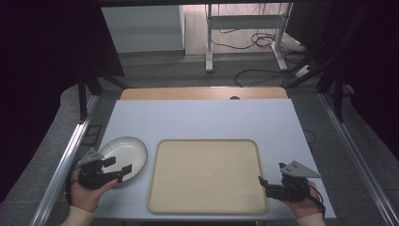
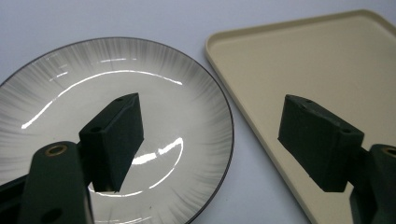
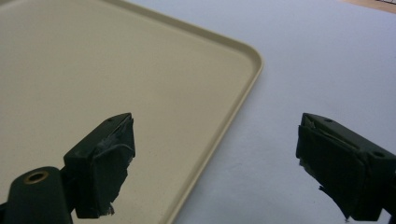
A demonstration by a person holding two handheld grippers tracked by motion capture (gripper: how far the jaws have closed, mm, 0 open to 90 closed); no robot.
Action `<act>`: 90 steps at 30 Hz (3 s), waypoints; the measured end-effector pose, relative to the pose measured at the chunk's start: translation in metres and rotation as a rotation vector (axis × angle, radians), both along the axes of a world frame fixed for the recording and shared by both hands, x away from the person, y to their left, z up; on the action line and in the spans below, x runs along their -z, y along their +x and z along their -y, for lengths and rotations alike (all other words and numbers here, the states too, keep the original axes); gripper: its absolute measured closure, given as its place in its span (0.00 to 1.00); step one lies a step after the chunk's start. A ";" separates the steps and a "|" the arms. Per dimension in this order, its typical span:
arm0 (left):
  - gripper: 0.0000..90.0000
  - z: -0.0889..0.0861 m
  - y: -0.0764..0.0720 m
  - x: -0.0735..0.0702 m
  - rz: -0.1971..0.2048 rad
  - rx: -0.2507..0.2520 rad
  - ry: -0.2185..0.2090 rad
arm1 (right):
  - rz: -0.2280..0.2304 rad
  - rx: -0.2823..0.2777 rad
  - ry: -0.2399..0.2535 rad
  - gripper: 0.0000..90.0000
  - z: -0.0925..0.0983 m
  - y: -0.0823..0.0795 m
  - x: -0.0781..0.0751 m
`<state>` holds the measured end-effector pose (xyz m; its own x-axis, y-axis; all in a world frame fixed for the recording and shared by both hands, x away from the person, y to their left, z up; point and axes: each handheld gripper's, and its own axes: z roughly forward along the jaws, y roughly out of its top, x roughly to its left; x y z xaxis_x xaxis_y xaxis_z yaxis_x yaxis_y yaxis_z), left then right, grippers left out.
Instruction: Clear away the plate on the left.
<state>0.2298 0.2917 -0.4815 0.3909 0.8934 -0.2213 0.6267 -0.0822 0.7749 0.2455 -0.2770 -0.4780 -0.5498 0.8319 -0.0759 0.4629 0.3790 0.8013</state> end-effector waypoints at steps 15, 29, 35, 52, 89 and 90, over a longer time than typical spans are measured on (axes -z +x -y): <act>0.24 -0.022 0.005 -0.001 -0.006 -0.074 -0.011 | 0.014 0.015 -0.015 0.14 0.000 0.000 0.000; 0.24 -0.042 0.008 0.000 -0.014 -0.133 -0.008 | 0.000 0.022 -0.019 0.14 0.000 0.001 0.002; 0.25 -0.050 0.010 0.003 -0.023 -0.157 0.000 | -0.005 0.020 -0.019 0.15 0.000 0.001 0.002; 0.26 -0.067 0.022 0.009 -0.057 -0.204 0.013 | -0.013 0.021 -0.024 0.14 0.000 0.002 0.003; 0.40 -0.091 0.065 0.041 -0.174 -0.252 0.039 | -0.029 0.021 -0.036 0.15 -0.001 0.005 0.007; 0.40 -0.091 0.065 0.042 -0.177 -0.252 0.037 | -0.029 0.021 -0.035 0.15 -0.001 0.005 0.007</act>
